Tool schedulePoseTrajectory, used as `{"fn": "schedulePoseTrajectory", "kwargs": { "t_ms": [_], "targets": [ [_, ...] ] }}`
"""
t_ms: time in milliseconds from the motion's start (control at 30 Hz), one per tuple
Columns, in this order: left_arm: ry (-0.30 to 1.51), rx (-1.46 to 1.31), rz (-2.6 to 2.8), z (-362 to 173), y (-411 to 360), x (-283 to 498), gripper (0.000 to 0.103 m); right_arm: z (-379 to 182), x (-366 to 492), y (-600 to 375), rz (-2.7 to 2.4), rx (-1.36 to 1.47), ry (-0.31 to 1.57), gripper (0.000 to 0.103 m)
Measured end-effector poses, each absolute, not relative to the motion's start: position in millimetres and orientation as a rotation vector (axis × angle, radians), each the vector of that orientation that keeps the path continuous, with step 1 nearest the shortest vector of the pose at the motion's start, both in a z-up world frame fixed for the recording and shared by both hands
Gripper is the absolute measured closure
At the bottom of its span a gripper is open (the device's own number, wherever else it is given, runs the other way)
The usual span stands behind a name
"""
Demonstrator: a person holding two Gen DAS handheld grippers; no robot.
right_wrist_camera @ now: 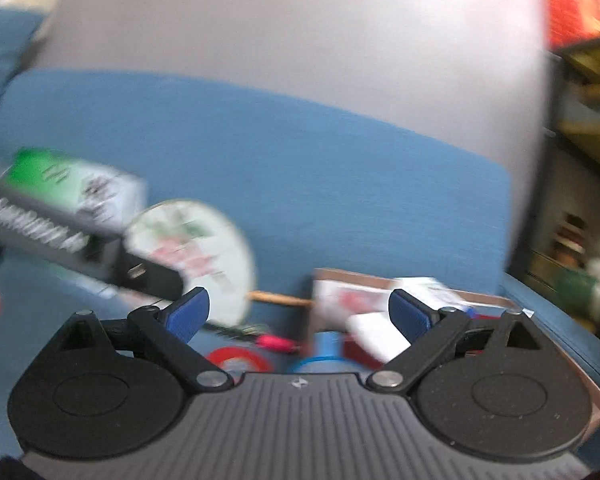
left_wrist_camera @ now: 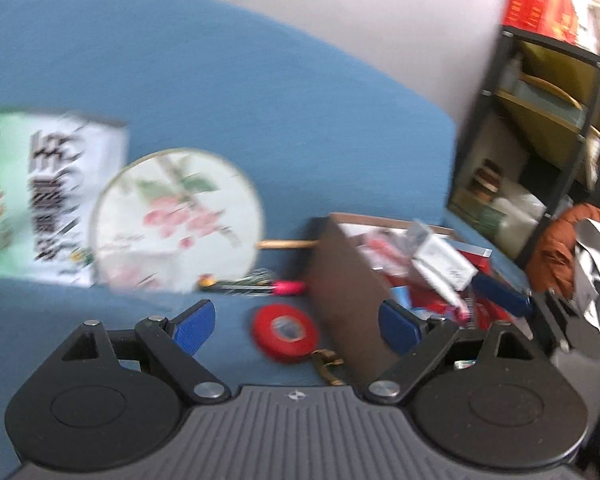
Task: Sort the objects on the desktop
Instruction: 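Move both grippers back from the box to the sofa seat, then grasp the red tape roll with the left gripper while the right gripper reaches the gold watch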
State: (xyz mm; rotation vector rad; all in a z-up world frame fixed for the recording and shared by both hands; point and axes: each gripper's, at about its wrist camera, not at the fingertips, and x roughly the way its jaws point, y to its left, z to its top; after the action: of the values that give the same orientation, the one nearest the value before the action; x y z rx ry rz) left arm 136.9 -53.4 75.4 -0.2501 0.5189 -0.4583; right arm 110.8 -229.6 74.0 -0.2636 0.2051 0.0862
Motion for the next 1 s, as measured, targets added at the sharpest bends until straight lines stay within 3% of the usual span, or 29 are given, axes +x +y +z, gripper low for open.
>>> {"fn": "schedulePoseTrajectory", "kwargs": {
  "t_ms": [200, 400, 600, 1000],
  "targets": [
    [0.547, -0.268, -0.457, 60.5, -29.5, 140.9, 0.012, 46.6, 115.6, -188.8, 0.230, -0.358, 0.330, 0.018],
    [0.580, -0.208, -0.506, 37.5, -34.5, 145.3, 0.015, 11.7, 140.0, -174.2, 0.173, -0.406, 0.491, 0.036],
    [0.626, -0.211, -0.553, 18.3, -35.0, 156.5, 0.032, -15.2, 156.5, -163.7, 0.022, -0.522, 0.539, 0.039],
    [0.640, -0.264, -0.567, -0.9, -25.8, 173.9, 0.033, -29.4, 167.7, -166.9, -0.109, -0.525, 0.579, 0.042]
  ]
}}
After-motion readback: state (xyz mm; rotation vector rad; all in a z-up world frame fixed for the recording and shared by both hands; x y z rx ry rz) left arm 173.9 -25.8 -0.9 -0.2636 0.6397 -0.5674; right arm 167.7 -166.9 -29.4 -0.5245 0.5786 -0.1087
